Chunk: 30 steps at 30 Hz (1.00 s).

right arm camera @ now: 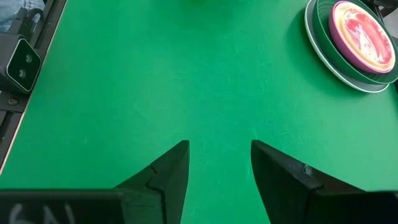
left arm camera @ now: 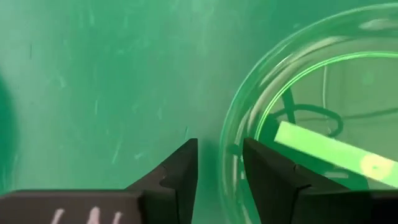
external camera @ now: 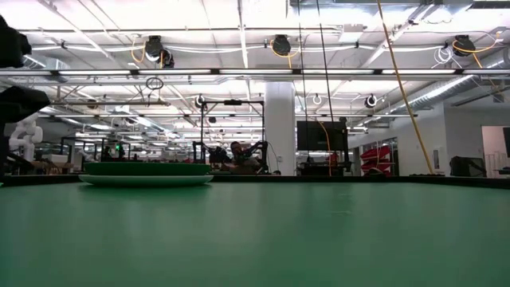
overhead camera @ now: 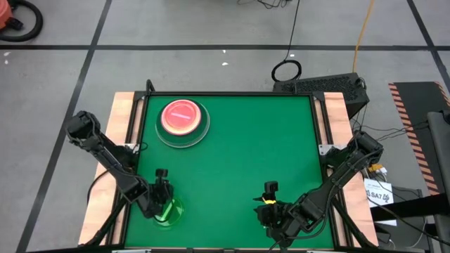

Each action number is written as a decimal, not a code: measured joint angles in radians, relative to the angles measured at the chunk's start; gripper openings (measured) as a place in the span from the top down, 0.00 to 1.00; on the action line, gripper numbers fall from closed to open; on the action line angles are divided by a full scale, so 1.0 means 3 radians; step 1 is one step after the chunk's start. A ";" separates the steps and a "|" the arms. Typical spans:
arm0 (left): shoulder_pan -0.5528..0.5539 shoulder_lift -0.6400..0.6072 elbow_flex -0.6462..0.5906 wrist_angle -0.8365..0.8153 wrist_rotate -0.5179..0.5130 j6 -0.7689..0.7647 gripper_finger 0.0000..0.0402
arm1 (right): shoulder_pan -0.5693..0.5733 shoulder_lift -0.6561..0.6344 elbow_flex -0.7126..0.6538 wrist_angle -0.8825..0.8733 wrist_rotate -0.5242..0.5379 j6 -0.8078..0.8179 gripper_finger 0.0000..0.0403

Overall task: Stack plastic plates
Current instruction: Stack the green transparent plate on the pink transparent plate

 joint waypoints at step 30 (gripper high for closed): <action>0.0059 -0.0004 -0.0012 -0.0099 0.0154 -0.0091 0.99 | 0.0000 0.0000 -0.0001 0.0000 0.0000 -0.0027 0.59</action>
